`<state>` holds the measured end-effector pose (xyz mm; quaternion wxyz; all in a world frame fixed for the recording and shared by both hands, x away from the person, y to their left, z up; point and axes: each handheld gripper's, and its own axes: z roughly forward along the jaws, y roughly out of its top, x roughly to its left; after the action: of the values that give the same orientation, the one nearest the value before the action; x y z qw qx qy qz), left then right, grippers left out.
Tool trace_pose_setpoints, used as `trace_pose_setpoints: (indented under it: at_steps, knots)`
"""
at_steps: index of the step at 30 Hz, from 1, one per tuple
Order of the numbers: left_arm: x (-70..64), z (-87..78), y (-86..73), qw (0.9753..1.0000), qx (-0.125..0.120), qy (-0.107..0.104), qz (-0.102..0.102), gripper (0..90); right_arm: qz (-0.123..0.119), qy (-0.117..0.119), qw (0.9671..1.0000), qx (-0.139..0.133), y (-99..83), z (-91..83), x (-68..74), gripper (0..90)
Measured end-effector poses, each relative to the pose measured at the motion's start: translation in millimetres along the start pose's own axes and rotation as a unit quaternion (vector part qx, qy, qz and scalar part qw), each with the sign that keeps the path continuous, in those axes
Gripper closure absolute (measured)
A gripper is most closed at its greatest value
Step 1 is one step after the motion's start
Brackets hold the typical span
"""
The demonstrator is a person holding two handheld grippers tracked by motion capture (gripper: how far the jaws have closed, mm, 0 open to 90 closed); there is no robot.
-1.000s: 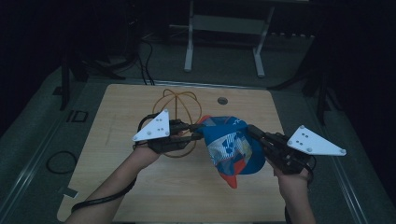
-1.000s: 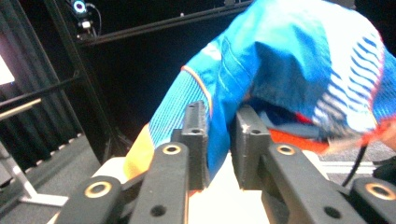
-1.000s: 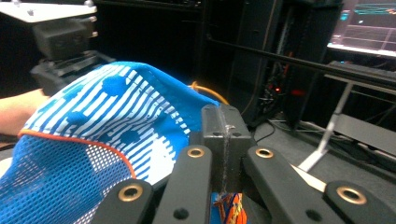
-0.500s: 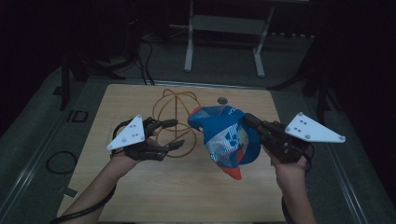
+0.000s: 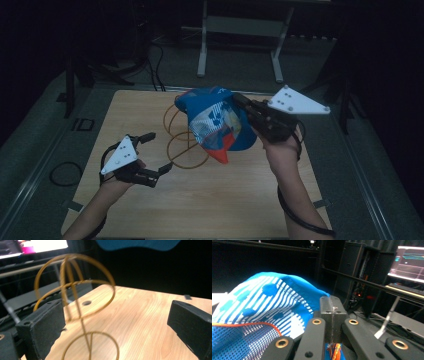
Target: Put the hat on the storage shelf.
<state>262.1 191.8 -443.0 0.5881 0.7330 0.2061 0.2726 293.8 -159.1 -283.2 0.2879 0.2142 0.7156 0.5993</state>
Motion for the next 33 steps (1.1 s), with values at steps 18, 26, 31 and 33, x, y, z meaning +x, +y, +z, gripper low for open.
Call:
trace_pose_setpoints:
  at_steps: [18,26,31,33]
  knots:
    - [-20.8,-33.8,-95.4,0.9949,0.008,0.086,-0.054,1.7,-0.005,0.012,0.9984,0.054,15.4,103.8,16.3,90.0]
    - [-21.5,-37.9,-100.7,0.9942,-0.024,0.074,-0.074,1.7,0.006,0.041,0.9924,0.116,-5.3,152.6,25.5,90.0]
    - [-20.6,-36.8,-103.0,0.994,-0.02,0.073,-0.079,1.7,0.007,0.048,0.9896,0.136,-20.5,163.5,28.5,90.0]
    - [-20.6,-36.1,-104.2,0.9941,-0.018,0.073,-0.078,1.7,0.008,0.045,0.9889,0.141,-25.4,163.5,28.5,90.0]
